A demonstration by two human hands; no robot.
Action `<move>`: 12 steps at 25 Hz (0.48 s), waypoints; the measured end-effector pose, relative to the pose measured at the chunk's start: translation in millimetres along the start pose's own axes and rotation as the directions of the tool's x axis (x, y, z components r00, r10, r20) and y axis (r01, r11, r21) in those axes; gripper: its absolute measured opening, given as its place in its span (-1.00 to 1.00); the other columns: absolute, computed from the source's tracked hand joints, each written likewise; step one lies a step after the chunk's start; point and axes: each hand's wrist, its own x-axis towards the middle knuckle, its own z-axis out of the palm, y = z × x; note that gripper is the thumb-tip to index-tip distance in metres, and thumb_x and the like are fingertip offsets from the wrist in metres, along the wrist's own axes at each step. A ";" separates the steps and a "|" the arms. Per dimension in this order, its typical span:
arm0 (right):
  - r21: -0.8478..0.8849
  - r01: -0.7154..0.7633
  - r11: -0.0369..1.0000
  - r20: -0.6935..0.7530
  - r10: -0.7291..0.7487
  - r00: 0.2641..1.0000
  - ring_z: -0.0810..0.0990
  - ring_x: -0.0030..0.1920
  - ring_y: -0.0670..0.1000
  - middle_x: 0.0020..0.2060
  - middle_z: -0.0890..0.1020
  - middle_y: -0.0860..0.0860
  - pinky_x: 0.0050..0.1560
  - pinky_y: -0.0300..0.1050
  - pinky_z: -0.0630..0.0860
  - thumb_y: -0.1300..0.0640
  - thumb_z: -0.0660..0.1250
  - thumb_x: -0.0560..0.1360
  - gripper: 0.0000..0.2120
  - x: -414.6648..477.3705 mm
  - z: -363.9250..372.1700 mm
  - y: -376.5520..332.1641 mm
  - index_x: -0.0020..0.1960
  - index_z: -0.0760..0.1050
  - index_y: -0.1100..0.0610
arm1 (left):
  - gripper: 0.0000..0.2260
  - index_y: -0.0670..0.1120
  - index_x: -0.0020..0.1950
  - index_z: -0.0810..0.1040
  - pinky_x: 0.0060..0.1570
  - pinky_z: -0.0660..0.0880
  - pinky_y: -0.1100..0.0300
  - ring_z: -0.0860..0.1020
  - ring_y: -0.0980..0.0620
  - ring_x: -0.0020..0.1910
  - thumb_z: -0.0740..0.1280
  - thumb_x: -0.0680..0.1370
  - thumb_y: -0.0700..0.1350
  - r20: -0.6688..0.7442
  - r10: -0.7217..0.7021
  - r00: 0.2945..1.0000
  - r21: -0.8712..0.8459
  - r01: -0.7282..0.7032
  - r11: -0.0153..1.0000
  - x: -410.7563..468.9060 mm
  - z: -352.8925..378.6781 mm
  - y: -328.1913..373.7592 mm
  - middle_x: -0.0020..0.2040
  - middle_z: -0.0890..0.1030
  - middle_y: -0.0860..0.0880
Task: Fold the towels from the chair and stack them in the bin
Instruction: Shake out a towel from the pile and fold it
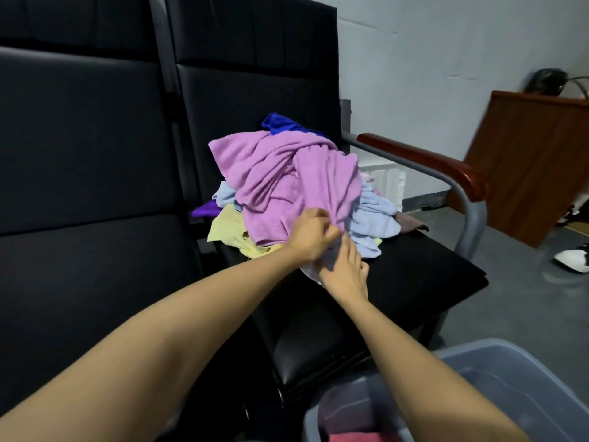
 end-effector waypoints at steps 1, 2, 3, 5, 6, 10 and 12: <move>0.070 0.003 0.998 -0.055 0.001 0.998 0.10 0.50 0.01 0.52 0.07 0.01 0.41 0.00 0.05 -0.02 0.28 0.49 -0.19 -4.0 -2.0 -1.7 0.55 -0.15 0.03 | -0.62 -0.13 -0.42 0.39 -0.24 0.26 0.13 0.41 -0.07 -0.23 0.10 0.36 0.16 0.081 0.008 0.997 -0.041 -0.005 0.999 -8.4 -3.4 2.9 -0.29 0.45 -0.20; 0.139 0.017 0.990 -0.115 -0.001 0.993 0.09 0.51 0.01 0.52 0.05 0.02 0.41 -0.02 0.04 0.05 0.33 0.45 -0.16 -7.6 -5.2 -3.6 0.55 -0.12 0.06 | -0.65 -0.10 -0.45 0.29 -0.31 0.21 0.14 0.33 -0.03 -0.30 0.11 0.31 0.18 0.148 0.007 0.989 -0.072 0.004 0.997 -15.4 -7.4 6.4 -0.35 0.39 -0.15; 0.186 0.026 0.982 -0.155 0.003 0.988 0.09 0.50 0.01 0.52 0.07 0.02 0.41 -0.04 0.02 0.12 0.36 0.43 -0.17 -10.8 -8.4 -3.7 0.54 -0.05 0.07 | -0.65 -0.08 -0.44 0.25 -0.37 0.20 0.18 0.27 0.03 -0.34 0.15 0.30 0.19 0.190 0.014 0.982 -0.108 0.007 0.994 -21.6 -11.1 9.0 -0.39 0.35 -0.11; 0.151 0.071 0.986 -0.146 -0.049 0.988 0.14 0.47 0.03 0.47 0.21 0.03 0.41 -0.07 0.02 0.21 0.33 0.43 -0.33 -14.5 -17.1 -5.2 0.48 0.19 0.05 | -0.66 -0.03 -0.39 0.31 -0.43 0.26 0.34 0.37 0.29 -0.44 0.31 0.37 0.17 0.205 0.048 0.978 -0.267 0.009 0.964 -31.1 -20.6 13.2 -0.45 0.38 -0.04; 0.114 0.111 0.987 -0.118 -0.097 0.988 0.22 0.41 0.07 0.38 0.35 0.04 0.40 -0.06 0.08 0.25 0.30 0.44 -0.47 -14.5 -22.8 -6.5 0.40 0.35 0.07 | -0.70 0.00 -0.33 0.35 -0.42 0.30 0.40 0.41 0.30 -0.47 0.39 0.43 0.09 0.202 0.040 0.979 -0.347 0.034 0.937 -32.4 -26.9 13.6 -0.43 0.42 0.01; 0.277 0.089 0.957 -0.105 -0.062 0.993 0.46 -0.17 0.16 -0.29 0.50 0.14 -0.23 -0.10 0.32 0.31 0.24 0.44 -0.83 -22.1 -64.6 -33.9 -0.26 0.40 0.09 | -0.86 -0.05 0.02 0.44 -0.31 0.42 0.40 0.48 0.19 -0.32 0.37 0.53 -0.11 0.185 -0.056 0.981 -0.629 0.162 0.760 -42.8 -64.0 25.4 -0.22 0.50 -0.01; 0.544 -0.004 0.839 -0.129 0.088 0.988 0.49 -0.22 0.09 -0.36 0.50 0.08 -0.36 -0.15 0.34 0.25 0.28 0.49 -0.79 -22.8 -89.6 -54.5 -0.30 0.39 0.10 | -0.51 -0.09 0.36 0.28 -0.08 0.46 0.43 0.45 0.12 0.02 0.41 0.50 -0.17 0.234 -0.019 0.972 -0.556 0.150 0.817 -50.5 -70.2 19.1 0.10 0.44 -0.01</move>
